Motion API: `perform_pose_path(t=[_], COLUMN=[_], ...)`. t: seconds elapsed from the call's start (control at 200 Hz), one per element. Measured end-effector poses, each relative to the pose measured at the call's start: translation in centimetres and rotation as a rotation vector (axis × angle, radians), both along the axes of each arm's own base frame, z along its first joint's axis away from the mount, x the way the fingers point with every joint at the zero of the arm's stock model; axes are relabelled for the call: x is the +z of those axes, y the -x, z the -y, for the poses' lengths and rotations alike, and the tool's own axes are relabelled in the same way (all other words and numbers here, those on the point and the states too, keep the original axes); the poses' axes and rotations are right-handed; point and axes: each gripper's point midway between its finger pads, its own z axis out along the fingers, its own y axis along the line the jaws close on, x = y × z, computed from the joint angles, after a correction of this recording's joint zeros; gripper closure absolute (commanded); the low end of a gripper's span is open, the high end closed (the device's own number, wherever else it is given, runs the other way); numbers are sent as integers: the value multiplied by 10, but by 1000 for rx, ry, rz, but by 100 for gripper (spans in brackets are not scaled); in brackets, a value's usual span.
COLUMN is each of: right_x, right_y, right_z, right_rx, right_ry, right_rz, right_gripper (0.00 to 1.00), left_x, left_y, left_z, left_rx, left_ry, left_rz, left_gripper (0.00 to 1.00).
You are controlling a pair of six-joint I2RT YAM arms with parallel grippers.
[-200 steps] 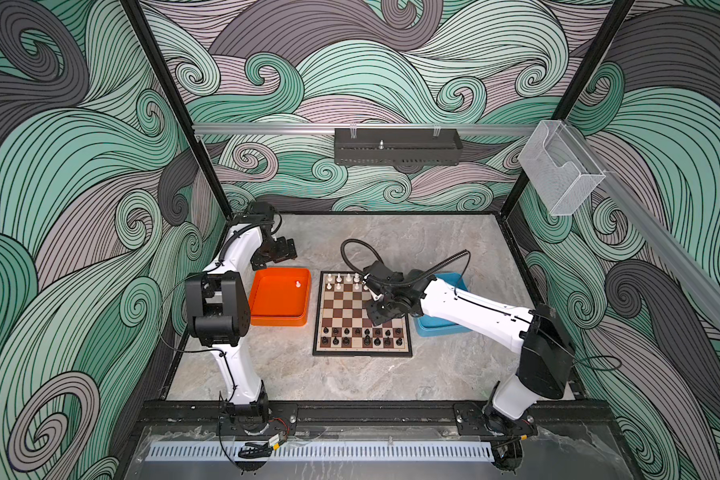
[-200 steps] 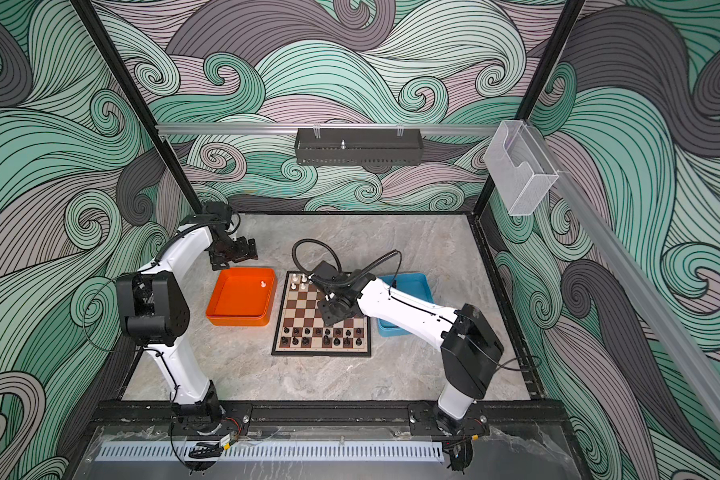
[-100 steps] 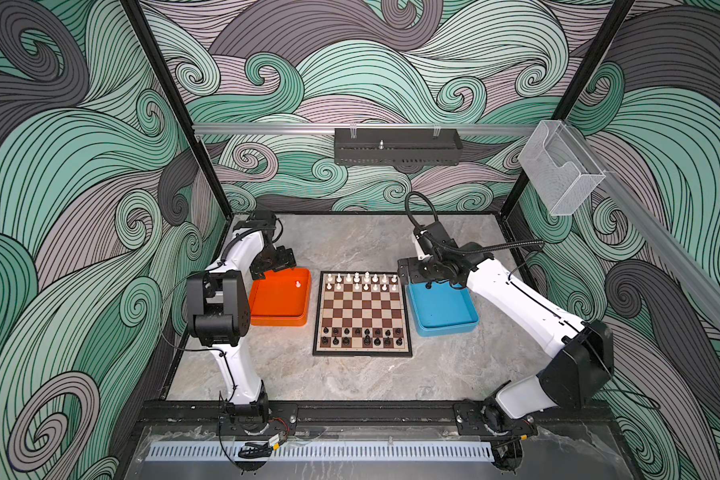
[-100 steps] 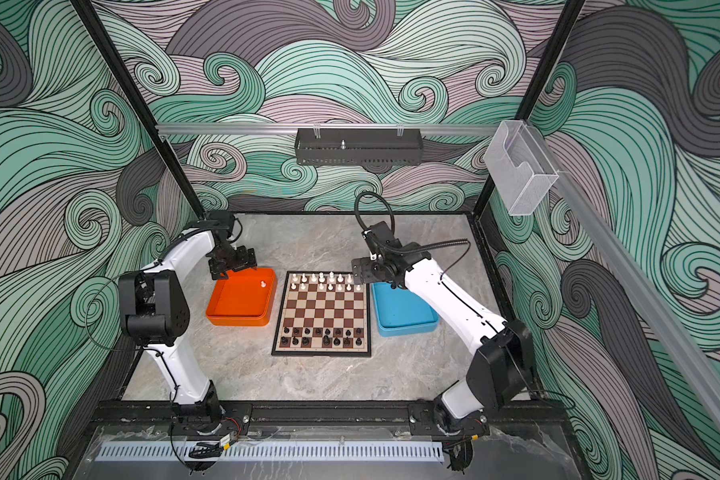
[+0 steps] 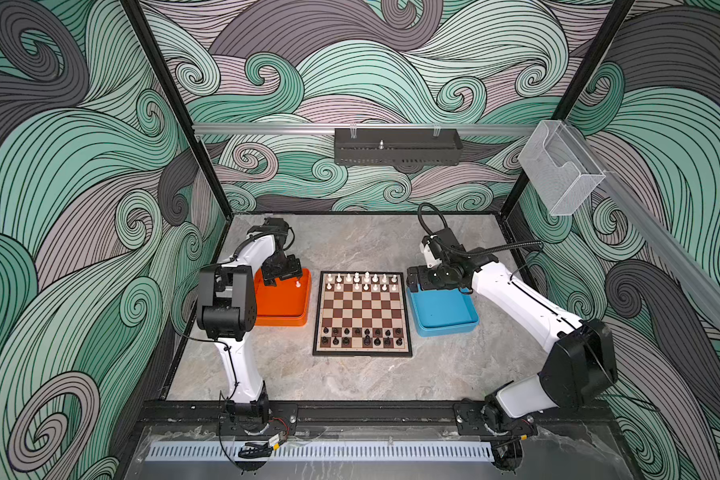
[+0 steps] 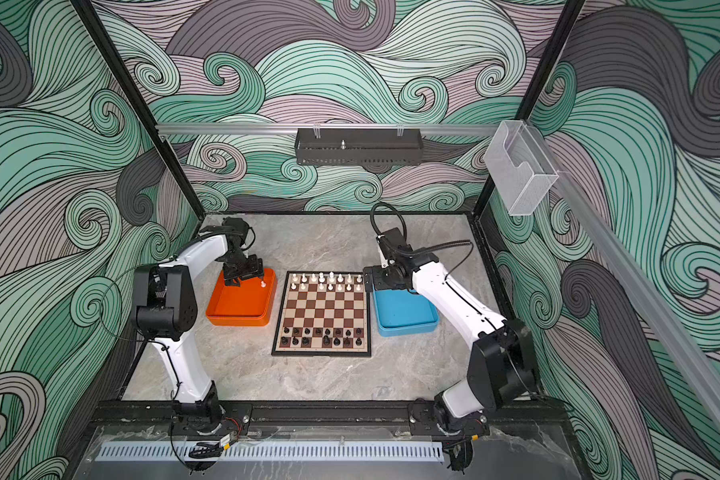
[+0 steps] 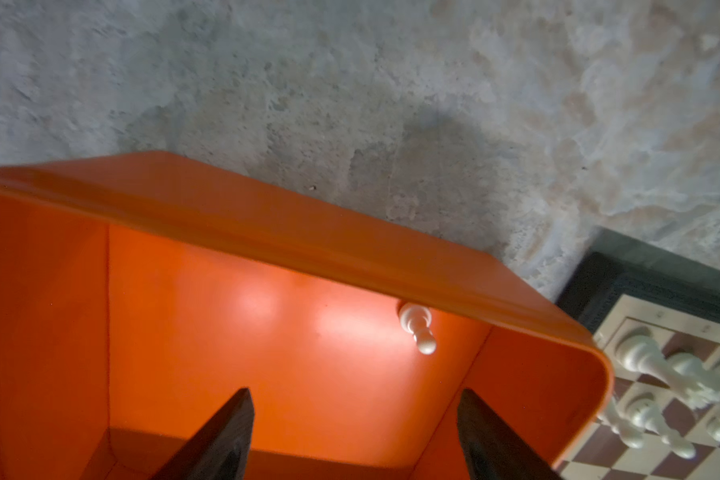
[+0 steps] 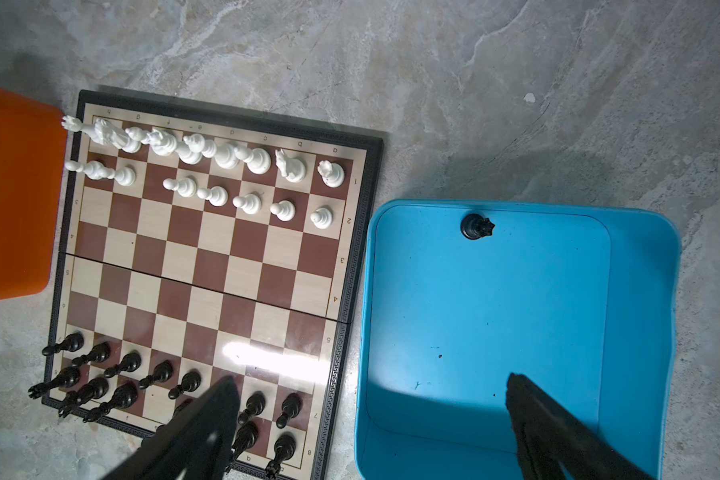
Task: Set up the chess pieces on the board
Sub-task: 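Lower the left gripper onto the white pawn while the right hovers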
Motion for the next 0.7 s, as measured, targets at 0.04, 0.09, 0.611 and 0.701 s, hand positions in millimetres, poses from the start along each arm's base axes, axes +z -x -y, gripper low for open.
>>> perform_pose_path(t=[0.04, 0.09, 0.611, 0.701], right_x=[-1, -3, -12, -13], right_y=[0, 0, 1, 1], right_z=[1, 3, 12, 13], right_rx=[-2, -4, -20, -19], right_ry=[0, -3, -19, -19], right_rz=[-4, -10, -35, -36], right_gripper=[0, 0, 0, 0], left_x=[-2, -4, -14, -12], left_y=[0, 0, -10, -13], left_z=[2, 2, 13, 15], left_rx=[-4, -5, -24, -27], left_ry=[-1, -1, -5, -5], left_rz=[-7, -11, -21, -15], left_gripper=[27, 28, 38, 44])
